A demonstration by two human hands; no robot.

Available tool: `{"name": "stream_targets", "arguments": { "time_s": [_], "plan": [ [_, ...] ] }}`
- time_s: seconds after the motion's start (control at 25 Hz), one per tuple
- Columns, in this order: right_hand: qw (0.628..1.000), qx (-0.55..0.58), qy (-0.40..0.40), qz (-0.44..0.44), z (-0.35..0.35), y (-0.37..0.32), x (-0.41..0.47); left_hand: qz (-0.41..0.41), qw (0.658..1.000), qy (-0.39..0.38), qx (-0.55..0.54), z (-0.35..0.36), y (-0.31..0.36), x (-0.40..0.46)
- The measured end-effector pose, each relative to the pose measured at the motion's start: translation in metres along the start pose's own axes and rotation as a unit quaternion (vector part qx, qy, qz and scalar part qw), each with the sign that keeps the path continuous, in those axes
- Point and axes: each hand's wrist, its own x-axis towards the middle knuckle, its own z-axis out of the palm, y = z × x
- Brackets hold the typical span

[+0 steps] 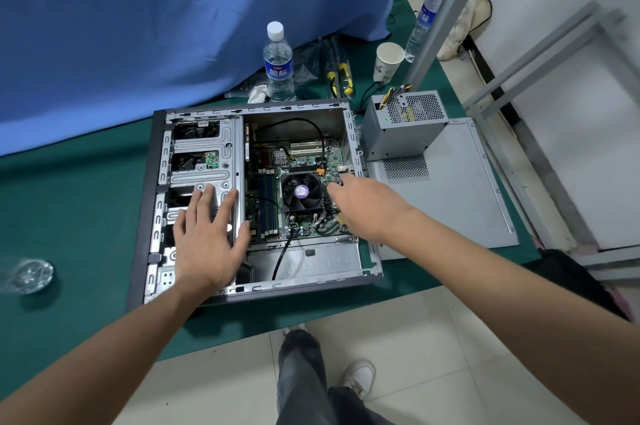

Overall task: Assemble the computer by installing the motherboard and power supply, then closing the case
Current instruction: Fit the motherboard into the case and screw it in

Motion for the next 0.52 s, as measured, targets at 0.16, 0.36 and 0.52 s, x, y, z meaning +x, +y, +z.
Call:
{"name": "stream_targets", "arguments": {
  "time_s": [0.16, 0.36, 0.52],
  "plan": [
    [0.999, -0.015, 0.036, 0.019, -0.002, -0.008, 0.002, -0.002, 1.000, -0.003, 0.004, 0.000, -0.001, 0.000],
    [0.997, 0.002, 0.047, 0.055, -0.003, -0.013, 0.002, 0.000, 1.000, -0.004, 0.003, 0.001, -0.001, 0.000],
    [0.997, 0.004, 0.054, 0.061, 0.000, -0.015, 0.004, -0.001, 1.000, -0.006, 0.006, -0.001, 0.000, -0.001]
  ]
}}
